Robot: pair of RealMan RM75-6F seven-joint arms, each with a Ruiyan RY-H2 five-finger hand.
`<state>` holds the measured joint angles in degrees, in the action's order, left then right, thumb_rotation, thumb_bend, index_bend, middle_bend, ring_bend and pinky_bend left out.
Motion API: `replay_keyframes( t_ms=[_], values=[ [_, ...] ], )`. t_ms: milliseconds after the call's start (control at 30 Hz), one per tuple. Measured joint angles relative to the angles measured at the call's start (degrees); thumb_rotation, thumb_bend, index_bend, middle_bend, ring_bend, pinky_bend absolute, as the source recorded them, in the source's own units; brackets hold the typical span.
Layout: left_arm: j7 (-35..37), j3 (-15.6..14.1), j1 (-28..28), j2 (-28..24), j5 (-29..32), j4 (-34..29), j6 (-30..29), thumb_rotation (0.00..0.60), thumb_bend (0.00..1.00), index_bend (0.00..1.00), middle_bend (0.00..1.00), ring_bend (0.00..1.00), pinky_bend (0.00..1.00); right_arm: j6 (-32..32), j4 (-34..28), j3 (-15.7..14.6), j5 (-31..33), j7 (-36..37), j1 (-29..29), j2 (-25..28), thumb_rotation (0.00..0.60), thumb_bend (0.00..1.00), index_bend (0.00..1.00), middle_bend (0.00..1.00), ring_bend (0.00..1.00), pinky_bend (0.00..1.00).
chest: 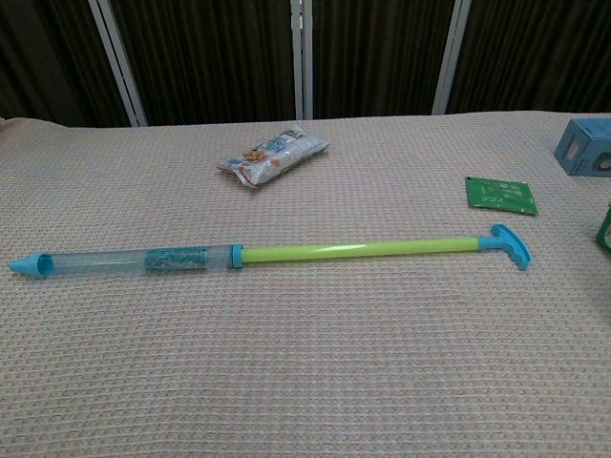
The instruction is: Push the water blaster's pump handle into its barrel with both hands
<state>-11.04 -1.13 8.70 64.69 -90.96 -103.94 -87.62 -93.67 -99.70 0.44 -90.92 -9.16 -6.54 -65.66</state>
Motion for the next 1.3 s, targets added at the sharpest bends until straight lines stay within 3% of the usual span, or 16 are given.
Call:
replay_keyframes(
  t_ms=[167, 233, 300, 333, 367, 467, 533, 733, 900, 1067, 1300],
  values=[
    [-0.13, 0.17, -0.16, -0.03, 0.16, -0.01, 0.39, 0.600, 0.00, 0.00, 0.00, 0.00, 0.00, 0.99, 0.41, 0.02, -0.25, -0.14, 0.03, -0.28, 0.600, 0.00, 0.00, 0.01, 0.00, 0.00],
    [-0.37, 0.24, -0.18, 0.04, 0.18, 0.16, 0.55, 0.600, 0.00, 0.00, 0.00, 0.00, 0.00, 2.19, 0.71, 0.08, -0.24, -0.26, -0.35, -0.66, 0.600, 0.00, 0.00, 0.18, 0.17, 0.01],
    [-0.72, 0.42, -0.10, 0.31, 0.61, 0.60, 1.07, 0.600, 0.00, 0.00, 0.00, 0.00, 0.00, 3.74, 1.66, 0.76, -0.29, -0.44, -1.52, -1.72, 0.600, 0.00, 0.00, 0.45, 0.51, 0.19],
    [-0.83, 0.52, -0.03, 0.42, 0.93, 0.77, 1.40, 0.600, 0.00, 0.00, 0.00, 0.00, 0.00, 4.57, 2.14, 1.06, -0.29, -0.47, -2.14, -2.16, 0.600, 0.00, 0.00, 0.60, 0.69, 0.39],
    [-0.95, 0.66, 0.08, 0.55, 1.34, 0.94, 1.79, 0.600, 0.00, 0.00, 0.00, 0.00, 0.00, 5.54, 2.50, 1.39, -0.25, -0.44, -2.85, -2.51, 0.600, 0.00, 0.00, 0.70, 0.79, 0.61],
    [-1.48, 1.29, 0.59, 1.21, 2.97, 1.75, 3.30, 0.600, 0.00, 0.00, 0.00, 0.00, 0.00, 10.14, 3.50, 2.69, 0.63, -0.13, -5.75, -3.52, 0.600, 0.00, 0.01, 0.88, 0.93, 0.93],
    [-2.06, 1.74, 0.98, 1.82, 3.96, 2.45, 4.28, 0.600, 0.00, 0.00, 0.00, 0.00, 0.00, 14.72, 4.06, 3.77, 2.19, 0.09, -8.23, -4.13, 0.600, 0.00, 0.07, 0.95, 0.98, 0.99],
    [-3.55, 2.79, 1.82, 3.42, 6.13, 4.51, 6.03, 0.600, 0.00, 0.00, 0.00, 0.00, 0.00, 31.55, 6.30, 7.39, 11.49, -1.10, -17.05, -6.62, 0.600, 0.00, 0.28, 1.00, 1.00, 1.00],
    [-3.83, 3.64, 2.36, 4.02, 7.87, 5.53, 7.19, 0.600, 0.00, 0.00, 0.00, 0.00, 0.00, 42.58, 11.68, 10.19, 22.05, -5.07, -25.57, -11.37, 0.600, 0.10, 0.39, 1.00, 1.00, 1.00],
    [-3.77, 3.96, 2.63, 4.22, 8.60, 6.01, 7.82, 0.600, 0.00, 0.00, 0.00, 0.00, 0.00, 45.77, 17.77, 11.45, 26.47, -9.08, -30.39, -16.88, 0.600, 0.20, 0.44, 1.00, 1.00, 1.00],
    [-4.31, 4.16, 3.13, 4.83, 10.02, 6.80, 9.22, 0.600, 0.00, 0.00, 0.00, 0.00, 0.00, 47.29, 22.55, 11.68, 29.86, -11.23, -33.17, -21.08, 0.600, 0.22, 0.45, 1.00, 1.00, 1.00]
  ],
)
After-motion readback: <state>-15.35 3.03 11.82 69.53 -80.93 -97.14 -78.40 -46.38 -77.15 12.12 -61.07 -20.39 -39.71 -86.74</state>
